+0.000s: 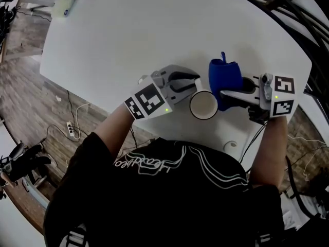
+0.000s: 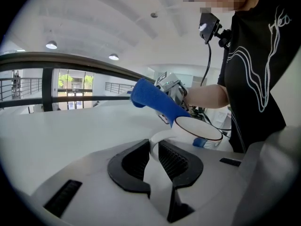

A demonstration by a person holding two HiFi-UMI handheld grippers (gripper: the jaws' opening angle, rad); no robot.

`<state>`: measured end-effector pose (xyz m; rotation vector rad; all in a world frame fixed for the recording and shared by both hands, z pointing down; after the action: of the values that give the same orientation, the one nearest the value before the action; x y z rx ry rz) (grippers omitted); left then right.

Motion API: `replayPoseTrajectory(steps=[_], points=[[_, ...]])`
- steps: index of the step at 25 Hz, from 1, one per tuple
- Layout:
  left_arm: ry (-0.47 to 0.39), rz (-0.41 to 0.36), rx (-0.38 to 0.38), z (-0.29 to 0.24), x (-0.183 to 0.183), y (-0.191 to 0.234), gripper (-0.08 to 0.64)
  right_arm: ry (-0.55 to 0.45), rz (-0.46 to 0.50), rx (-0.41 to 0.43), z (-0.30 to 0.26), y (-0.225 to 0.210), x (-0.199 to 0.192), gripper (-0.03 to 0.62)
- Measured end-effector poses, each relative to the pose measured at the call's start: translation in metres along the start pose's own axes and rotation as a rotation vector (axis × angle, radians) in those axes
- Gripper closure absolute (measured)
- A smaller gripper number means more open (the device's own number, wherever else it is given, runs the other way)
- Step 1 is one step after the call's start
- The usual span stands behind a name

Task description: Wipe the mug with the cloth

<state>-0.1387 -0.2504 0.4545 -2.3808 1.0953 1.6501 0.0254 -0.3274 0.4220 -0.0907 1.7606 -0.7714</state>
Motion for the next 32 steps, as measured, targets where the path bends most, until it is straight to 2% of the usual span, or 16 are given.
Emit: replayPoseTrajectory(steps=[10,17,23,26,32], points=[[-0.007,0.036,0.002,0.021,-0.009,0.010,0.498,0.094,-0.025,0.032,-0.045,-0.022,-0.002,0.538],[-0.008,0.043,0.014,0.008,-0.006,0.002,0.499,0.166,-0.128,-0.032,-0.038,-0.029,-0.021,0.538],[0.017,0.029,0.040,0.007,-0.002,0.002,0.499,0.231,-0.128,-0.069,-0.037,-0.031,-0.025,0.538],[0.031,0.019,0.050,0.013,-0.001,0.002,0.499,0.240,-0.116,-0.121,-0.037,-0.026,-0.023,0.538],[0.058,-0.003,0.047,0.022,0.001,0.029,0.499,0.111,-0.124,-0.331,-0.023,-0.022,-0.007,0.538]])
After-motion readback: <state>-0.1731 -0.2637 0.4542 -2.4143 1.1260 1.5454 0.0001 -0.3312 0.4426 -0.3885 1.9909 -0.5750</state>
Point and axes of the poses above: the fingertips, and each gripper's own axes: z backward along the fingers, y to its left, x out of its top, the point moved 8 cm from there along z, backward along the fingers, and after that the axes turned 13 degrees about z, right-handed, at the moved point
